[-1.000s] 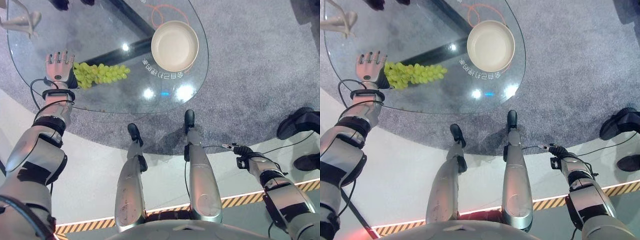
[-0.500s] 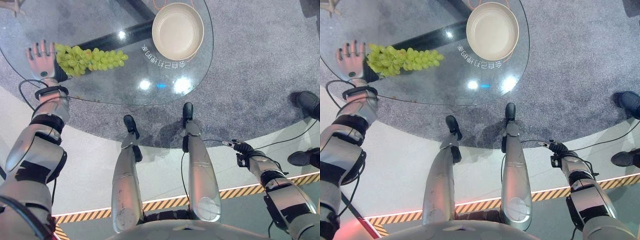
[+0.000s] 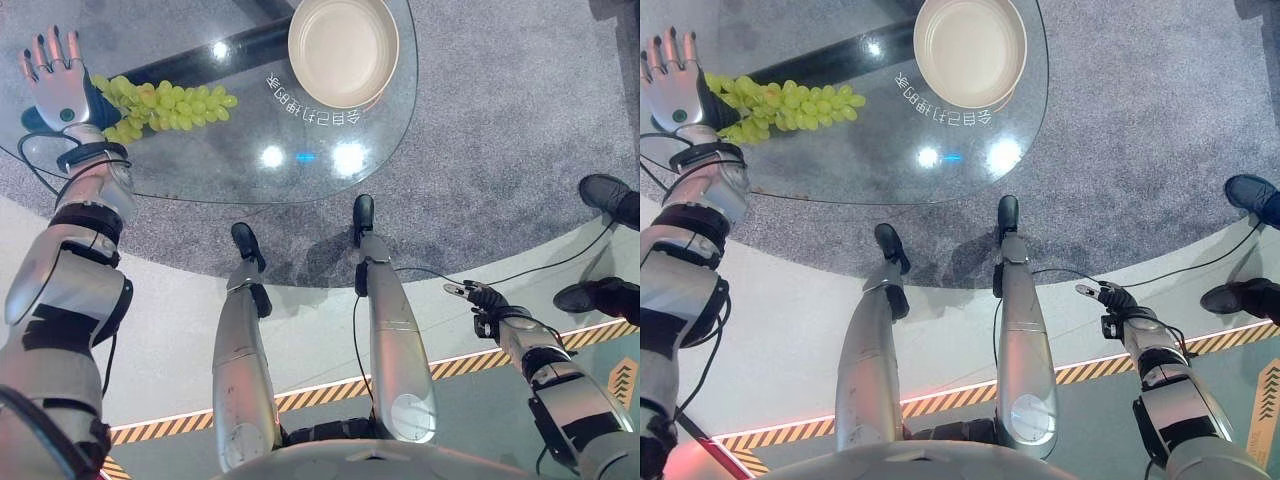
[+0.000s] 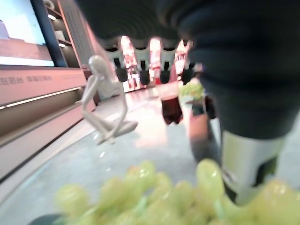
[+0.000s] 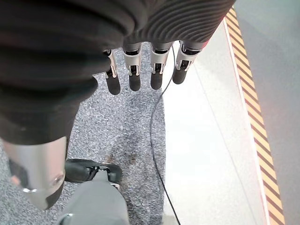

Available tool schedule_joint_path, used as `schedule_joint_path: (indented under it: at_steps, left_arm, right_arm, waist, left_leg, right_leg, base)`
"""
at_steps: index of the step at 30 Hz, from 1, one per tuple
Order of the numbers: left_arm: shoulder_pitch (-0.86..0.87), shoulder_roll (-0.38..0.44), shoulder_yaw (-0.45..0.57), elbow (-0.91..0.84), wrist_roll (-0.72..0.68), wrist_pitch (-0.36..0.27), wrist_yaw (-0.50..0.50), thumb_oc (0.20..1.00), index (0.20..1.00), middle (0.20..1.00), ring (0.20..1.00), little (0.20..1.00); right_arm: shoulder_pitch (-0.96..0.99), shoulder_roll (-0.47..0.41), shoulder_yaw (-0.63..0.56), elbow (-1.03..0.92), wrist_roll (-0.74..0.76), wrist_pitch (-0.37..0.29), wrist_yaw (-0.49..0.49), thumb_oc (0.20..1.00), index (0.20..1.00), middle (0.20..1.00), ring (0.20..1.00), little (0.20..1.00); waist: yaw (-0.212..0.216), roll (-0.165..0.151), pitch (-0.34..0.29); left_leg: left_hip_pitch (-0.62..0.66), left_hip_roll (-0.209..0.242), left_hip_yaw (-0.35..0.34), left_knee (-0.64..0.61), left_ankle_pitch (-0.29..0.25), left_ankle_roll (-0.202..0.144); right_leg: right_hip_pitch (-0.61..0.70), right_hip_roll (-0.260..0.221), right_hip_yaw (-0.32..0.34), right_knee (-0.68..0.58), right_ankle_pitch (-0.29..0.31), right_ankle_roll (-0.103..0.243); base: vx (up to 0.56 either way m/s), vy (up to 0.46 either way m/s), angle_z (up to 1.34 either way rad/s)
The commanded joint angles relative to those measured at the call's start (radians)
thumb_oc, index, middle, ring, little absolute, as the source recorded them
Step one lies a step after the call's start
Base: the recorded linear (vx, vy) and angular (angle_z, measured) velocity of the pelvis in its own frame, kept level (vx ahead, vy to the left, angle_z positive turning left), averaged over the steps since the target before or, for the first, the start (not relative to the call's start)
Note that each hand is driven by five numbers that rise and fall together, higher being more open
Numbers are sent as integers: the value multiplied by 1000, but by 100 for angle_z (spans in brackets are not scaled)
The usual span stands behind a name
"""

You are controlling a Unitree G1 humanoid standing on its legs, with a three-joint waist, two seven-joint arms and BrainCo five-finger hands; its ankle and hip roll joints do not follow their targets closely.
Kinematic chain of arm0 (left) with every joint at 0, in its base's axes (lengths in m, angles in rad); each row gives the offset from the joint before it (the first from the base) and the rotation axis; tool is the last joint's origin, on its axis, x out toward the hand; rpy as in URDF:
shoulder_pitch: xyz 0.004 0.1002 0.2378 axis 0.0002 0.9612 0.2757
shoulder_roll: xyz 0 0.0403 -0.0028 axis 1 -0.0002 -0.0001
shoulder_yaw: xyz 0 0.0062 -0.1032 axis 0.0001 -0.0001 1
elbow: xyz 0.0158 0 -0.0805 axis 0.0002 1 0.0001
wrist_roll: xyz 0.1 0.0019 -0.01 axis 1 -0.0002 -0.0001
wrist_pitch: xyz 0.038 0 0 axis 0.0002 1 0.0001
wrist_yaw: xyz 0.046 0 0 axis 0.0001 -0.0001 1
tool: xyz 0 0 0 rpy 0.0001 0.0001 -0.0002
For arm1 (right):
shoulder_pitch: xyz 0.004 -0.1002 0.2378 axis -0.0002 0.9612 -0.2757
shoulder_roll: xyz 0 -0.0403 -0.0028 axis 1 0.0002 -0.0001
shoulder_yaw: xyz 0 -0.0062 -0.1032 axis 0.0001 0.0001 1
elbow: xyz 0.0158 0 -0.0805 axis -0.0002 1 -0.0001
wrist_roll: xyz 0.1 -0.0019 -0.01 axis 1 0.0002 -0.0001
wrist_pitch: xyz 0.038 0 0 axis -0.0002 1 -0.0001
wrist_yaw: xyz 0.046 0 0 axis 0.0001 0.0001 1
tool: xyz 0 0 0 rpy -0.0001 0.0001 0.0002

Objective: Pick up fruits into the plate

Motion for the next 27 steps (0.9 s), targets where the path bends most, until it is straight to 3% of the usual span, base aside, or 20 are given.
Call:
schedule_joint_path:
  at_steps: [1, 6, 7, 8, 9, 13, 14, 19, 23, 26, 27]
  left_arm:
    - [-17, 79, -17, 35, 83, -31, -37, 1000, 1000, 1000, 1000, 1000]
    - [-38, 71, -82, 53, 153, -39, -137, 1000, 1000, 1000, 1000, 1000]
    - [-40, 70, -118, 58, 160, -29, -280, 1000, 1000, 1000, 1000, 1000]
    - [-37, 69, -136, 61, 155, -38, -338, 1000, 1000, 1000, 1000, 1000]
    - [-24, 68, -161, 66, 147, -53, -409, 1000, 1000, 1000, 1000, 1000]
    - [-8, 75, -210, 56, 117, -70, -537, 1000, 1000, 1000, 1000, 1000]
    - [-13, 76, -234, 49, 103, -53, -622, 1000, 1000, 1000, 1000, 1000]
    - [-4, 89, -277, 26, 95, -5, -769, 1000, 1000, 1000, 1000, 1000]
    - [6, 95, -290, 17, 111, 37, -833, 1000, 1000, 1000, 1000, 1000]
    - [7, 96, -287, 27, 122, 75, -811, 1000, 1000, 1000, 1000, 1000]
    - [10, 97, -276, 40, 139, 121, -766, 1000, 1000, 1000, 1000, 1000]
  right_arm:
    - [93, -18, 30, -48, 19, 2, 6, 1000, 1000, 1000, 1000, 1000]
    - [75, -32, 27, -60, 23, 3, 8, 1000, 1000, 1000, 1000, 1000]
    - [69, -42, 22, -69, 24, 6, 6, 1000, 1000, 1000, 1000, 1000]
    - [67, -48, 21, -76, 23, 9, 5, 1000, 1000, 1000, 1000, 1000]
    - [71, -55, 23, -84, 25, 11, 6, 1000, 1000, 1000, 1000, 1000]
    - [72, -80, 19, -116, 35, 16, 4, 1000, 1000, 1000, 1000, 1000]
    - [71, -91, 15, -131, 36, 20, -1, 1000, 1000, 1000, 1000, 1000]
    - [68, -121, 0, -169, 57, 30, -7, 1000, 1000, 1000, 1000, 1000]
    - [70, -126, 1, -197, 76, 33, -17, 1000, 1000, 1000, 1000, 1000]
    - [70, -127, -1, -203, 88, 26, -18, 1000, 1000, 1000, 1000, 1000]
    - [67, -128, -1, -208, 96, 26, -18, 1000, 1000, 1000, 1000, 1000]
  waist:
    - [-6, -19, -12]
    - [-19, -13, -12]
    - [-27, -9, -12]
    - [-30, -8, -12]
    - [-29, -2, -12]
    - [-36, 5, -12]
    - [-41, 9, -12]
    - [-47, 21, -12]
    - [-47, 21, -12]
    - [-48, 18, -12]
    - [-46, 14, -12]
  left_leg:
    - [-6, -100, 22, 50, -106, 35]
    - [-8, -104, 31, 46, -106, 35]
    - [-8, -106, 36, 44, -105, 34]
    - [-8, -107, 38, 42, -104, 34]
    - [9, -105, 31, 54, -139, 27]
    - [6, -105, 36, 55, -140, 30]
    - [1, -105, 39, 60, -143, 30]
    - [-3, -108, 48, 62, -142, 29]
    - [-10, -105, 49, 63, -140, 27]
    - [-13, -103, 49, 63, -140, 28]
    - [-19, -103, 43, 64, -138, 28]
  right_leg:
    - [5, 131, -17, 77, -110, -63]
    - [-1, 123, -13, 61, -97, -57]
    - [-3, 120, -10, 52, -88, -54]
    - [-4, 120, -7, 47, -84, -53]
    - [12, 124, -4, 57, -114, -47]
    - [4, 125, 4, 57, -108, -44]
    - [-1, 124, 7, 58, -108, -43]
    - [-4, 118, 9, 45, -99, -40]
    - [-9, 117, 7, 40, -95, -39]
    - [-11, 119, 7, 42, -95, -40]
    - [-14, 122, 8, 40, -93, -41]
  base:
    - [24, 45, -1]
    - [28, 49, -1]
    - [28, 59, -1]
    - [107, 91, -3]
    - [89, 61, -6]
    - [38, 55, -8]
    - [18, 48, -5]
    - [8, 23, -2]
    - [0, 0, 0]
    - [0, 0, 0]
    - [0, 0, 0]
